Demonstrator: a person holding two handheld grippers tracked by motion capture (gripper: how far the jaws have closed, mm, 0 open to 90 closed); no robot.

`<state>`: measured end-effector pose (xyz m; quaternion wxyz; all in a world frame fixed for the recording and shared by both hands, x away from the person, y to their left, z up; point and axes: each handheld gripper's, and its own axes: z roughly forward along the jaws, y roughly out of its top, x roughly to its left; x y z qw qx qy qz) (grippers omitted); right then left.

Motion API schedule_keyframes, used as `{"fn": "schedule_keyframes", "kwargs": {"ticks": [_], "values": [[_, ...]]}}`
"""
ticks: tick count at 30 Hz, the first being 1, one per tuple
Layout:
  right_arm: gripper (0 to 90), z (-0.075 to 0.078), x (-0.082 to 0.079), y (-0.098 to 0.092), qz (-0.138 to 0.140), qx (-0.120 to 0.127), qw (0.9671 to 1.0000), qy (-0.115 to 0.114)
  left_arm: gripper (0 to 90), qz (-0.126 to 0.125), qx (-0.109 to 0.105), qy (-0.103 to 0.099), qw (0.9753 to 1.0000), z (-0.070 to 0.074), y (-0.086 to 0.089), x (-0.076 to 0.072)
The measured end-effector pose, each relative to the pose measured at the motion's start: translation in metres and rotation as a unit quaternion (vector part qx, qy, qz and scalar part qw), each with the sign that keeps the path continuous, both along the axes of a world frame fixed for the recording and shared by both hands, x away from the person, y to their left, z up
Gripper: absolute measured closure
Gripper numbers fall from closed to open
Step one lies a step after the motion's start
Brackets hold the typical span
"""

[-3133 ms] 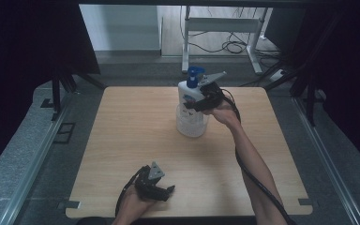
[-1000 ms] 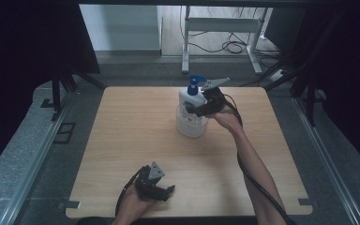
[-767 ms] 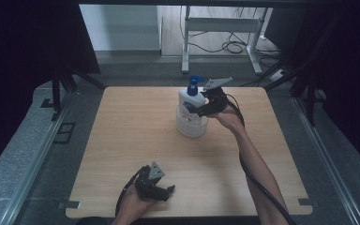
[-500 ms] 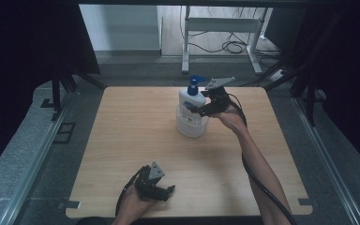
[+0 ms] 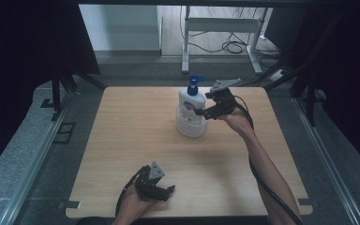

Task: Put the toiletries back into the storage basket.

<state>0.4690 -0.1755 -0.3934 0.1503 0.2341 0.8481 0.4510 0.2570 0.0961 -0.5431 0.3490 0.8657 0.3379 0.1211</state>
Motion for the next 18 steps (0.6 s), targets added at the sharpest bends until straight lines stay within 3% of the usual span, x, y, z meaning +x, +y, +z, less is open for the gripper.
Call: {"fn": "schedule_keyframes", "kwargs": {"ticks": [18], "values": [[7.0, 0.007, -0.025, -0.012, -0.004, -0.01, 0.9999, 0.001, 12.1, -0.001, 0.001, -0.002, 1.0, 0.0, 0.0, 0.0]]}}
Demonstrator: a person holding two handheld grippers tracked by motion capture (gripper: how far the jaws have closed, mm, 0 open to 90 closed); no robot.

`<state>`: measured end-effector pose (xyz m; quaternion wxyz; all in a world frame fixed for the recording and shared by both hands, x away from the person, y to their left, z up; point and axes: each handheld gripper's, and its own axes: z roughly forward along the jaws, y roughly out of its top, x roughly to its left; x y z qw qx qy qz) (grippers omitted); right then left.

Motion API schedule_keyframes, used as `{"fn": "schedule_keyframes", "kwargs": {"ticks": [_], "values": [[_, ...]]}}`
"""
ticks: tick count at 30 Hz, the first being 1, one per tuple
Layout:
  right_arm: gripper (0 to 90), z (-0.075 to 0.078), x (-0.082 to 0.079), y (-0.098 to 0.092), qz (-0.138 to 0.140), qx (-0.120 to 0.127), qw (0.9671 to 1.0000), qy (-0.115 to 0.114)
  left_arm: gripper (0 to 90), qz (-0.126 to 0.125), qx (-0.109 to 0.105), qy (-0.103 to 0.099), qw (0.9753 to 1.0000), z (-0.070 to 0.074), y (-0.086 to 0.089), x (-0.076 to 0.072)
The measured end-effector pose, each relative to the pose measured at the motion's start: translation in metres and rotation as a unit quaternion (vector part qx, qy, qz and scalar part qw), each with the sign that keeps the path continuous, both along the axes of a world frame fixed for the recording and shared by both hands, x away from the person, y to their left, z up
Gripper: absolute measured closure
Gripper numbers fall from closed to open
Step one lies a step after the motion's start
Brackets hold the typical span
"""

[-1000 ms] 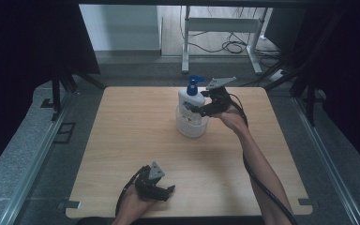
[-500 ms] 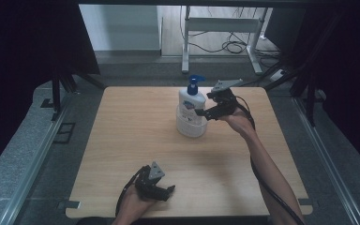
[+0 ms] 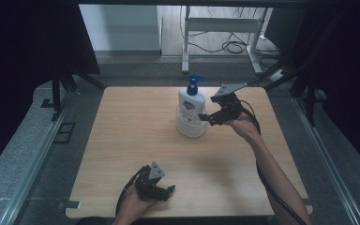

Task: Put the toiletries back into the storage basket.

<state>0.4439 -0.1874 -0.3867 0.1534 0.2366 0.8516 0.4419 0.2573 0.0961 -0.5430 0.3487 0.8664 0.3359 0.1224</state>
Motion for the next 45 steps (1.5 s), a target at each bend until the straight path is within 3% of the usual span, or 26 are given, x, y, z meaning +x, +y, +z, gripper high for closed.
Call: {"fn": "schedule_keyframes", "kwargs": {"ticks": [19, 33, 45], "values": [[2.9, -0.01, -0.025, -0.013, 0.0, -0.016, 0.9999, 0.006, 12.1, 0.001, 0.0, 0.001, 1.0, 0.0, 0.0, 0.0], [1.1, -0.019, -0.044, -0.027, -0.019, -0.033, 0.9993, -0.003, 12.1, 0.002, -0.001, 0.001, 1.0, 0.0, 0.0, 0.0], [0.0, -0.038, -0.061, -0.045, -0.037, -0.032, 0.9988, 0.01, 12.1, 0.003, -0.001, 0.001, 1.0, 0.0, -0.001, 0.0]]}}
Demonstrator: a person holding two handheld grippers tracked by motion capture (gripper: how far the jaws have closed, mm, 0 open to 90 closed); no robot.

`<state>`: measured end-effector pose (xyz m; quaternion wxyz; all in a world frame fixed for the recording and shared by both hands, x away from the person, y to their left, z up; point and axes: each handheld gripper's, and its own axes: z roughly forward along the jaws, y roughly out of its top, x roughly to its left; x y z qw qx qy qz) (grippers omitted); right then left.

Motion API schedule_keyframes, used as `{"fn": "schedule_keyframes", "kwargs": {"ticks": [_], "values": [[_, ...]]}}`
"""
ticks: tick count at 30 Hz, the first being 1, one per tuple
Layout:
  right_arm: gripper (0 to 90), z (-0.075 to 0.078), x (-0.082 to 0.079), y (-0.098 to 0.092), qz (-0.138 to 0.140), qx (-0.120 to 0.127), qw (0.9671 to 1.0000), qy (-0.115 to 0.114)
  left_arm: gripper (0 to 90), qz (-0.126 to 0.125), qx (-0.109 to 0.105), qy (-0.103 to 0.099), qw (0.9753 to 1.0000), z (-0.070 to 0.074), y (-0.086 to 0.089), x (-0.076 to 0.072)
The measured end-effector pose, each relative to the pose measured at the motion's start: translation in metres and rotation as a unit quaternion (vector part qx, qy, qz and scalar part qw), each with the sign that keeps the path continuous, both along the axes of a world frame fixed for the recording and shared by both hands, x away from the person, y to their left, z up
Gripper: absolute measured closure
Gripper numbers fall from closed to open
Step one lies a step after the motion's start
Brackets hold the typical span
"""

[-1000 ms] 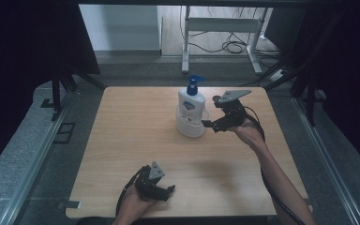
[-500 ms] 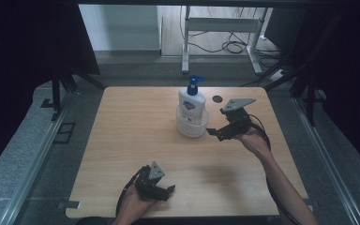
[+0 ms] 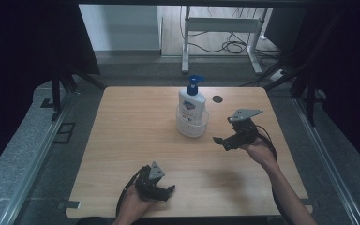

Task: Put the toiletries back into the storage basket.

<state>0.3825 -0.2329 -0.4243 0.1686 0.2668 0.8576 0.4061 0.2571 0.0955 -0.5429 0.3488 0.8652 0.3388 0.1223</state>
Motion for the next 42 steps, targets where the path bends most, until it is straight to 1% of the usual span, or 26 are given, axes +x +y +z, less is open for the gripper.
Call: {"fn": "schedule_keyframes", "kwargs": {"ticks": [6, 10, 23, 28, 33, 42], "values": [[0.0, -0.007, -0.01, -0.008, -0.003, -0.001, 1.0, -0.002, 12.1, 0.0, 0.0, 0.0, 1.0, 0.0, 0.0, 0.0], [0.0, -0.013, -0.017, -0.013, -0.004, -0.007, 1.0, -0.002, 12.1, 0.0, 0.001, 0.0, 1.0, 0.0, 0.0, 0.0], [0.0, -0.038, -0.04, -0.028, -0.013, -0.014, 0.9998, 0.007, 12.1, 0.001, 0.0, 0.0, 1.0, 0.0, 0.0, 0.0], [0.0, -0.051, -0.049, -0.032, -0.014, -0.012, 0.9997, 0.013, 12.1, 0.001, 0.0, 0.0, 1.0, 0.0, 0.0, 0.0], [0.0, -0.068, -0.056, -0.036, -0.02, -0.012, 0.9995, 0.021, 12.1, 0.004, -0.002, 0.001, 1.0, 0.0, -0.001, 0.0], [0.2, -0.091, -0.066, -0.039, -0.022, -0.022, 0.999, 0.032, 12.2, 0.003, -0.002, 0.0, 1.0, 0.0, 0.0, 0.0]]}}
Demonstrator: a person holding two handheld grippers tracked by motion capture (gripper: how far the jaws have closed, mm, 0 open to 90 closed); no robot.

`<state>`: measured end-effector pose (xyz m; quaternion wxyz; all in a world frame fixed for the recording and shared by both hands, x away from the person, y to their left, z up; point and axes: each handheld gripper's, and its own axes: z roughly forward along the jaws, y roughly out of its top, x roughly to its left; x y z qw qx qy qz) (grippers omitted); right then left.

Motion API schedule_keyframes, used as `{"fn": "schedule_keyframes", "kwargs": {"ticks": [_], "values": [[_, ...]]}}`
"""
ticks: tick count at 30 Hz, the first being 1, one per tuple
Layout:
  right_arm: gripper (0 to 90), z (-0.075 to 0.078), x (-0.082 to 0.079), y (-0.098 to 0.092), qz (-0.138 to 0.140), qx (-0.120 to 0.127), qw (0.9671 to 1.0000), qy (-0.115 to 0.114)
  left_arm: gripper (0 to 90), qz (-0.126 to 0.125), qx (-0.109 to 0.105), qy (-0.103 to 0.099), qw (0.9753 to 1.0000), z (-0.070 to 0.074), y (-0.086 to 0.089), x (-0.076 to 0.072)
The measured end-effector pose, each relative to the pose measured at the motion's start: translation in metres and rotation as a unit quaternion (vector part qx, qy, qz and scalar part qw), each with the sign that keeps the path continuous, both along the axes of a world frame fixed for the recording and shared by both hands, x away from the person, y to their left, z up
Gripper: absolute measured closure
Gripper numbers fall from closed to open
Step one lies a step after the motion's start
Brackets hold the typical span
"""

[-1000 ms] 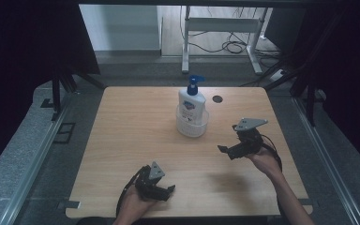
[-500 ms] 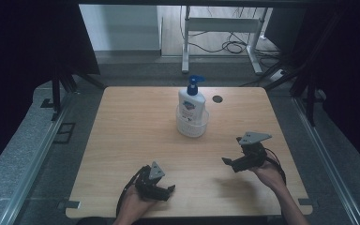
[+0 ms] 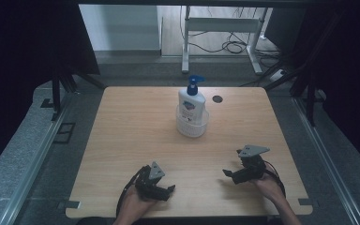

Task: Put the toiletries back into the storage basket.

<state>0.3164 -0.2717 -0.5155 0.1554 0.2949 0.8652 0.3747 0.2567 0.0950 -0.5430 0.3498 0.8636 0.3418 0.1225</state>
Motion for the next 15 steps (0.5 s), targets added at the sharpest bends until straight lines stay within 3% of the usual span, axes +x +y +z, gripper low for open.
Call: {"fn": "schedule_keyframes", "kwargs": {"ticks": [8, 12, 15], "values": [[0.2, -0.02, -0.008, -0.001, 0.003, -0.009, 0.9998, 0.018, 12.2, 0.0, 0.0, 0.0, 1.0, 0.0, 0.0, 0.0], [0.0, -0.028, -0.009, -0.003, 0.005, -0.009, 0.9992, 0.039, 12.2, 0.0, 0.0, 0.0, 1.0, 0.0, 0.0, 0.0], [0.0, -0.028, -0.01, -0.003, 0.001, -0.009, 0.9993, 0.037, 12.1, 0.0, 0.0, 0.0, 1.0, 0.0, 0.0, 0.0]]}}
